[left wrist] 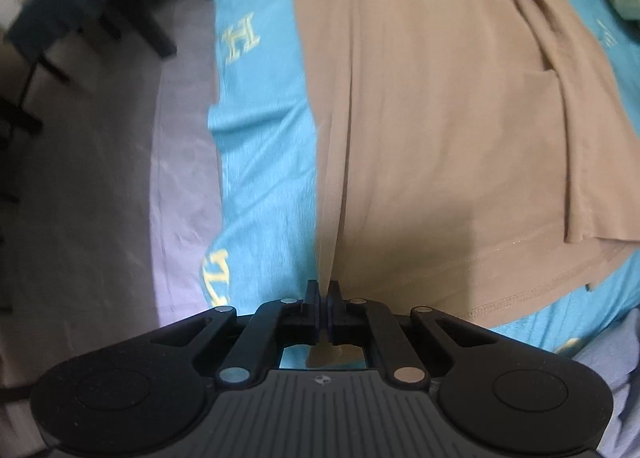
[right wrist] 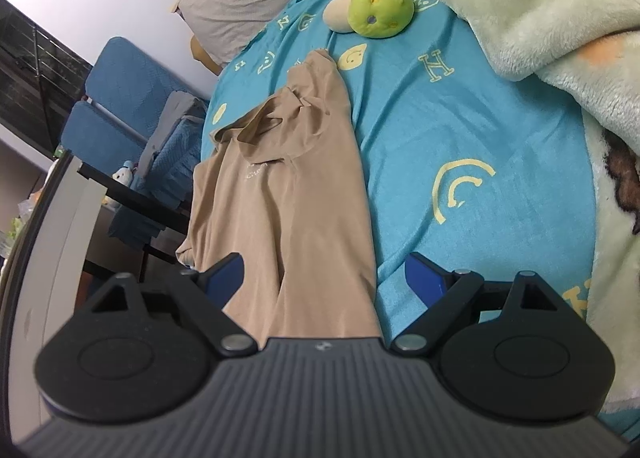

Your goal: Fold clothes

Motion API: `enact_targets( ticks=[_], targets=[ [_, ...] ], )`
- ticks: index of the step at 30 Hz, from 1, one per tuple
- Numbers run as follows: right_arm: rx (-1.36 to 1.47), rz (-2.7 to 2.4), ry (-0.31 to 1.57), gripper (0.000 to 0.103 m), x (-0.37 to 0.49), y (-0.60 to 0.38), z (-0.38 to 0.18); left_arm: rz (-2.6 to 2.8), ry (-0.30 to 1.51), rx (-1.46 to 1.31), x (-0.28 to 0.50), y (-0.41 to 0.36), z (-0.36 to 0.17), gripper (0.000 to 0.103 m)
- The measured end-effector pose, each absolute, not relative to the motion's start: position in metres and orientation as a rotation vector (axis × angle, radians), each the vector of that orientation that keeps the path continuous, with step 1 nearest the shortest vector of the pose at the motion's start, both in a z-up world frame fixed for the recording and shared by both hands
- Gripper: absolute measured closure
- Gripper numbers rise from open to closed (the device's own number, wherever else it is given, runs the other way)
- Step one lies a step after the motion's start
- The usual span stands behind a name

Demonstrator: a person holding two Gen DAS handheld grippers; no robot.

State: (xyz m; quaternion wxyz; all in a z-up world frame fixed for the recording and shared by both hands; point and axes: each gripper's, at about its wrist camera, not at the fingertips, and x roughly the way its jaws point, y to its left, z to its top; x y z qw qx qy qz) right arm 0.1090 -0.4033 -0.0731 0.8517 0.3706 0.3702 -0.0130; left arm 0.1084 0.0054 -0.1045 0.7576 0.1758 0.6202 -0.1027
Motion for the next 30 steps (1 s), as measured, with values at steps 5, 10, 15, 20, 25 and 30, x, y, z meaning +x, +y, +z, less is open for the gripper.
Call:
enact_targets(
  ticks=[5,10,15,20,25,30],
  targets=[
    [0.771,-0.026,0.759,0.014,0.106,-0.403,-0.068,-0.219,1.217,0.377,0.089,-0.004,-0.073,0.058],
    [0.757,-0.004,0.741,0.014,0.105,-0.401,-0.064,-0.356,1.013,0.215,0.063,-0.030,-0.042,0.035],
    [0.726,0.005,0.753,0.014,0.104,-0.396,-0.063,-0.547,1.001,0.015,0.058,-0.084,-0.059,0.033],
    [0.713,-0.002,0.768,0.014,0.105,-0.395,-0.066,-0.560,1.057,0.007,0.063,-0.120,-0.099,0.040],
    [0.752,-0.008,0.784,0.014,0.107,-0.397,-0.073,-0.570,1.104,-0.069,0.074,-0.105,-0.126,0.066],
    [0.739,-0.005,0.786,0.014,0.109,-0.395,-0.073,-0.650,1.088,-0.134,0.073,-0.091,-0.128,0.099]
  ],
)
